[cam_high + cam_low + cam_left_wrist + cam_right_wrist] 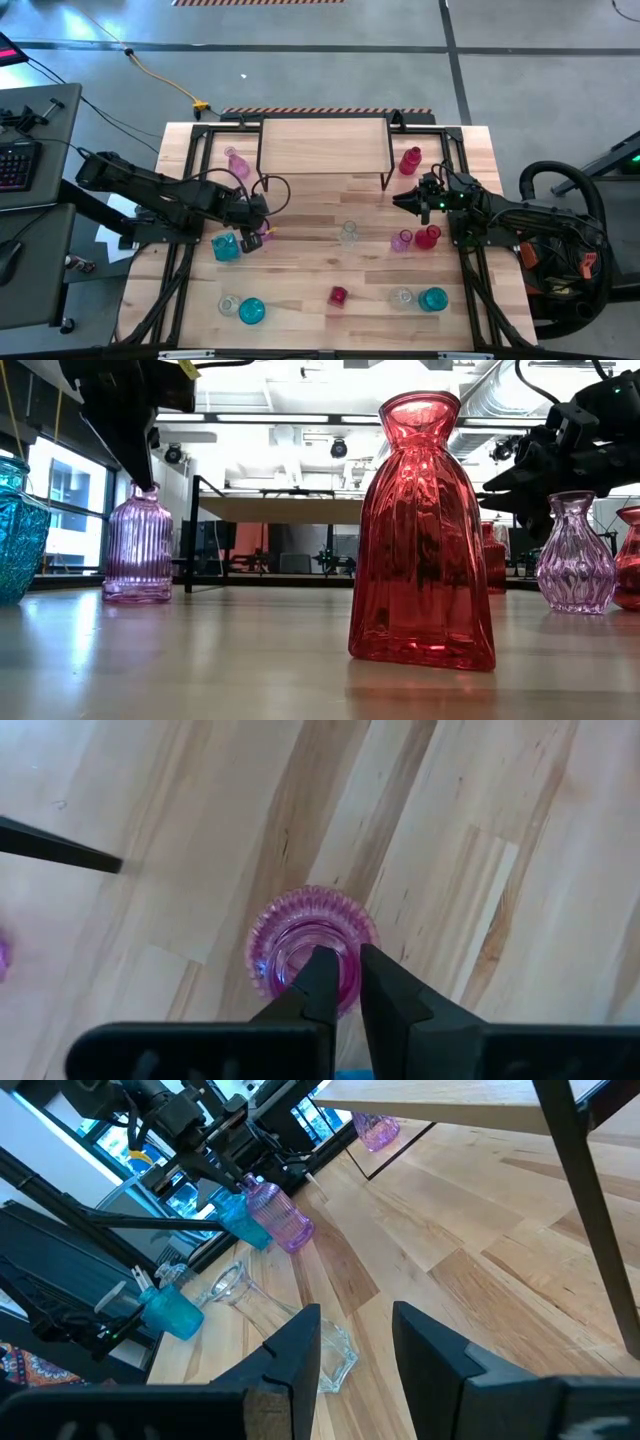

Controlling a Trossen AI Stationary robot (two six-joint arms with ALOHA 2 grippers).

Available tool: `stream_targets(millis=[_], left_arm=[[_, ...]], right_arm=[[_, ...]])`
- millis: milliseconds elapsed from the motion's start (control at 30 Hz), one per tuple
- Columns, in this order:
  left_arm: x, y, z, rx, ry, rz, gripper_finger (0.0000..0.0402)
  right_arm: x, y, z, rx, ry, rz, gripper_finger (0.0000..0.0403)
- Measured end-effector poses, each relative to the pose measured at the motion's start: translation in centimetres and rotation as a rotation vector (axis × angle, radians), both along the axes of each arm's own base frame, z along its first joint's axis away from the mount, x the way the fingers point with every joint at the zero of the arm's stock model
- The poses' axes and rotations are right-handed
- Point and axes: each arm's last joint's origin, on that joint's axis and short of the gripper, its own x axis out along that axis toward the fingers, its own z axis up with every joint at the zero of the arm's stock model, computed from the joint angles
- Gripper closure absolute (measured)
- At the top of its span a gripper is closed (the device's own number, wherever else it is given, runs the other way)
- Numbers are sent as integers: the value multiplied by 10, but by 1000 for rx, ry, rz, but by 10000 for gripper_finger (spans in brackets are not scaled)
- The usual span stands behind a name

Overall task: Sort vases onto shelf
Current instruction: Put the bottom left violet vase on the shelf

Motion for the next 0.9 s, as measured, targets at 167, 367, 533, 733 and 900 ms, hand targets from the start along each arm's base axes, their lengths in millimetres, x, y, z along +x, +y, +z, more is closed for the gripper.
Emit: stream_targets(millis=[167, 367, 533, 733, 900], left_arm=[[-1, 0, 1, -11, -5, 13, 387], [-2, 0, 8, -38, 15, 14, 387], [2, -2, 26, -57, -21, 5, 386], [2, -2, 53, -47, -48, -28, 386], [0, 0, 75, -18, -65, -42, 386]], right_arm=[[0, 0, 0, 0, 0, 0, 295], [0, 0, 0, 0, 0, 0, 295], [0, 0, 0, 0, -1, 0, 295], [0, 0, 0, 0, -1, 0, 295], [0, 0, 0, 0, -1, 0, 295]])
